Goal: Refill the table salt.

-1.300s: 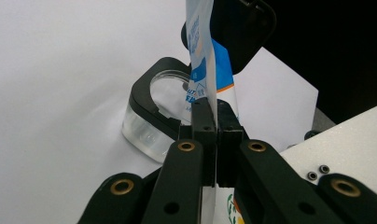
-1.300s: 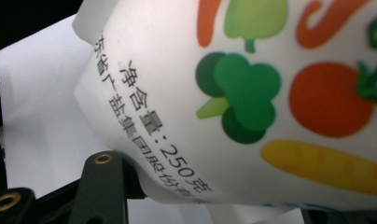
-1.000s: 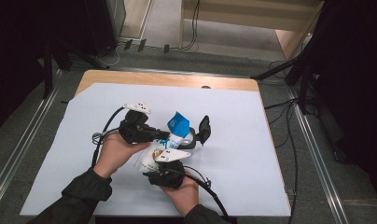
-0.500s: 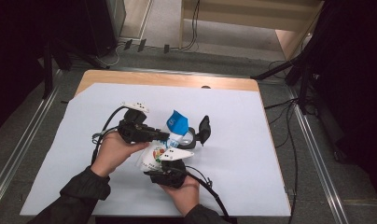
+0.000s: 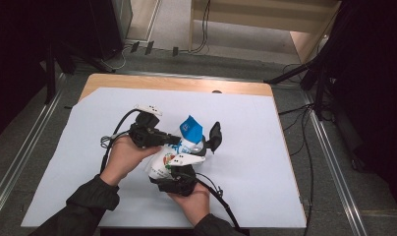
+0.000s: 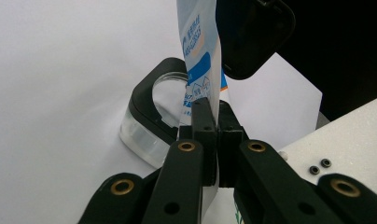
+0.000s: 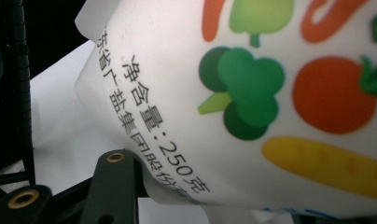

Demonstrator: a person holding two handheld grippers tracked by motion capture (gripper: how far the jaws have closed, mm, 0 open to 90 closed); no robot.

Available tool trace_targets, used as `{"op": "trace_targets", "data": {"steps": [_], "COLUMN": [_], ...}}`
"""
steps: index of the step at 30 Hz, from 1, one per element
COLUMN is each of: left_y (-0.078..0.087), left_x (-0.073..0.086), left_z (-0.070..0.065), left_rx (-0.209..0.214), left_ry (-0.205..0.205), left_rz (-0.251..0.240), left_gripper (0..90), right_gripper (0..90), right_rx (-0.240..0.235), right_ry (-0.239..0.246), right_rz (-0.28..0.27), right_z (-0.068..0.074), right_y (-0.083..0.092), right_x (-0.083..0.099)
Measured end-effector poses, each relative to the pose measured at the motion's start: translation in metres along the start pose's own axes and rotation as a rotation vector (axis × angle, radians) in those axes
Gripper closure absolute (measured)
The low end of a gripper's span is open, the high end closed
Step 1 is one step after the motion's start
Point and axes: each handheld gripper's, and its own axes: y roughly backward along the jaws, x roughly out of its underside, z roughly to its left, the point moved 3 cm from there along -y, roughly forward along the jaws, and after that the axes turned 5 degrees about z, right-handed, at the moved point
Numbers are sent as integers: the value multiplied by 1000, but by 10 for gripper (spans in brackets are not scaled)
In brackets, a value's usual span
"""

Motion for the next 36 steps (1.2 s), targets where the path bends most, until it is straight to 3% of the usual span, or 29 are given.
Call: {"op": "trace_targets", "data": {"steps": [13, 17, 25, 29, 36], "left_y": [-2, 0, 7, 8, 12], "left_x": [-4, -1, 1, 3, 7], "left_z": [0, 1, 4, 4, 4], "left_rx": [21, 38, 33, 26, 55], "left_ry": [22, 23, 28, 24, 34], "left_rz": [-8, 7, 9, 26, 70], "left_gripper": [865, 836, 847, 836, 811], "right_gripper": [570, 574, 581, 584, 588], "right_rx": [-45, -42, -37, -36, -26], "right_ry": [-74, -67, -46, -42, -20], "right_rz": [-36, -31, -32, -29, -19], "right_z": [-5, -4, -3, -3, 1], "right_y": [3, 2, 2, 1, -1], "right_x": [-5, -3, -2, -1, 2]}}
